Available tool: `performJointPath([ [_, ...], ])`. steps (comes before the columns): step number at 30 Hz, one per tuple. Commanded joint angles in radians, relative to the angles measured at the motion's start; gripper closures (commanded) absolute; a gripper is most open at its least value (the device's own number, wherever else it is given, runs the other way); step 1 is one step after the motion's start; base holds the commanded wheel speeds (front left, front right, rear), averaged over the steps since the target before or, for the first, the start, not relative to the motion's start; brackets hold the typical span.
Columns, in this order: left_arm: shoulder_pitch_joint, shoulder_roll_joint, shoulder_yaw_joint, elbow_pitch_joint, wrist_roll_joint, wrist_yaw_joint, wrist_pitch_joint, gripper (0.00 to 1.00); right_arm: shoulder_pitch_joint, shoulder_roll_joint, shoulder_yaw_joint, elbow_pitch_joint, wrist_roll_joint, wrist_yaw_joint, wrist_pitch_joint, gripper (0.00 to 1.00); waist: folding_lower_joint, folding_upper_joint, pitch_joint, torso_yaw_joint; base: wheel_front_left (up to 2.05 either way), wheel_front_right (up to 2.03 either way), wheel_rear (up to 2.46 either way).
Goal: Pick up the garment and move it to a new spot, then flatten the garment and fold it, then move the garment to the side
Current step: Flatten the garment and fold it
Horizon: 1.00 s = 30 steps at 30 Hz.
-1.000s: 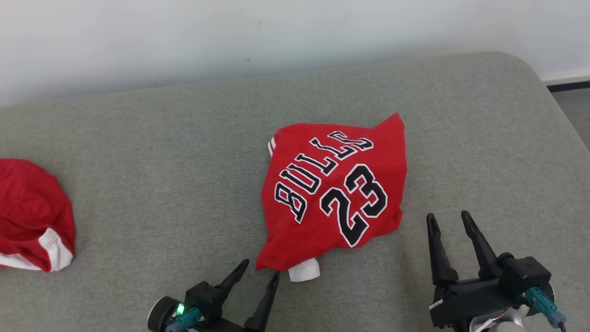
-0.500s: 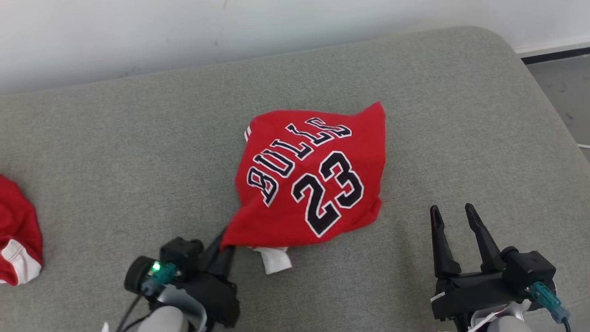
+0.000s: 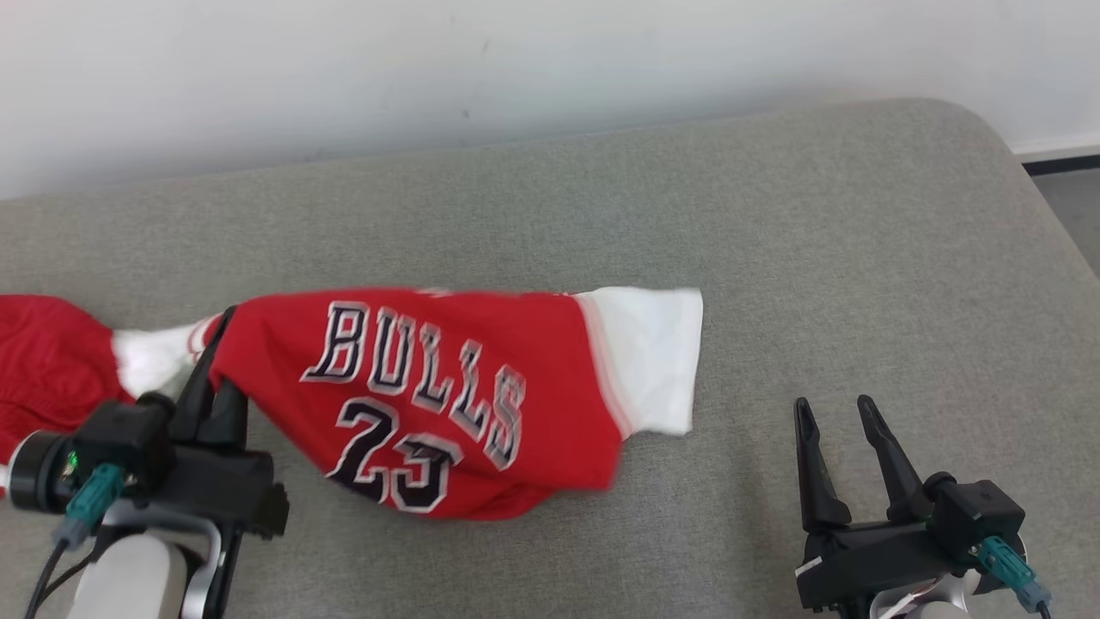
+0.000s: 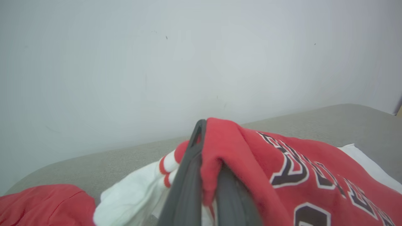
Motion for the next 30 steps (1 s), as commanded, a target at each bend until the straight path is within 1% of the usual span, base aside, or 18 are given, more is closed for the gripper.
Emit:
performJointPath([
  [1,0.025,0.009,0.003,-0.019,0.016,0.008,0.000,1.00,0.012,0.002,-0.002,0.001,0.000,-0.002,-0.001,0.00,0.0000,-0.0001,-0.009,0.009,0.00,0.00,0.00],
  [4,0.068,0.015,-0.009,-0.062,0.017,0.015,0.019,1.00,0.016,0.004,-0.003,0.003,0.002,-0.002,-0.001,0.00,0.0000,-0.0001,-0.012,0.013,0.00,0.00,0.00],
  [7,0.119,-0.005,-0.037,-0.082,0.006,0.010,0.037,1.00,0.016,0.006,-0.002,0.003,0.004,-0.002,-0.001,0.00,0.0000,-0.0001,-0.011,0.016,0.00,0.00,0.00],
  [12,0.190,-0.054,-0.087,-0.036,-0.009,0.004,0.042,1.00,0.012,0.007,-0.003,0.005,0.007,-0.002,-0.001,0.00,0.0000,-0.0001,-0.008,0.020,0.00,0.00,0.00],
  [14,0.209,-0.073,-0.106,-0.002,-0.020,-0.007,0.037,1.00,0.012,0.007,-0.005,0.005,0.006,-0.002,-0.001,0.00,0.0000,-0.0001,-0.007,0.025,0.00,0.00,0.00],
  [15,0.218,-0.082,-0.114,0.017,-0.022,-0.012,0.036,0.78,0.013,0.007,-0.007,0.005,0.005,-0.002,-0.001,0.00,0.0000,-0.0001,-0.007,0.029,0.00,0.00,0.00],
  [16,0.225,-0.090,-0.123,0.032,-0.025,-0.015,0.034,0.18,0.016,0.007,-0.012,0.006,0.003,-0.002,-0.001,0.00,0.0000,-0.0001,-0.008,0.034,0.00,0.00,0.00],
  [17,0.229,-0.095,-0.126,0.045,-0.027,-0.011,0.032,0.00,0.018,0.007,-0.015,0.006,0.000,-0.002,-0.001,0.00,0.0000,-0.0001,-0.009,0.039,0.00,0.00,0.00],
  [21,0.245,-0.102,-0.121,0.078,-0.029,-0.002,0.016,0.00,0.025,0.007,-0.022,0.011,-0.008,-0.002,-0.001,0.00,0.0000,-0.0001,-0.016,0.064,0.00,0.00,0.00],
  [26,0.272,-0.081,-0.073,0.075,-0.037,0.024,0.004,0.00,0.027,0.007,-0.019,0.015,-0.007,-0.002,-0.001,0.00,0.0000,-0.0001,-0.027,0.089,0.00,0.00,0.00],
  [30,0.312,-0.072,0.004,-0.004,-0.039,0.051,-0.002,0.00,0.034,0.007,-0.022,0.017,-0.010,-0.002,-0.001,0.00,0.0000,-0.0001,-0.037,0.105,0.00,0.00,0.00],
])
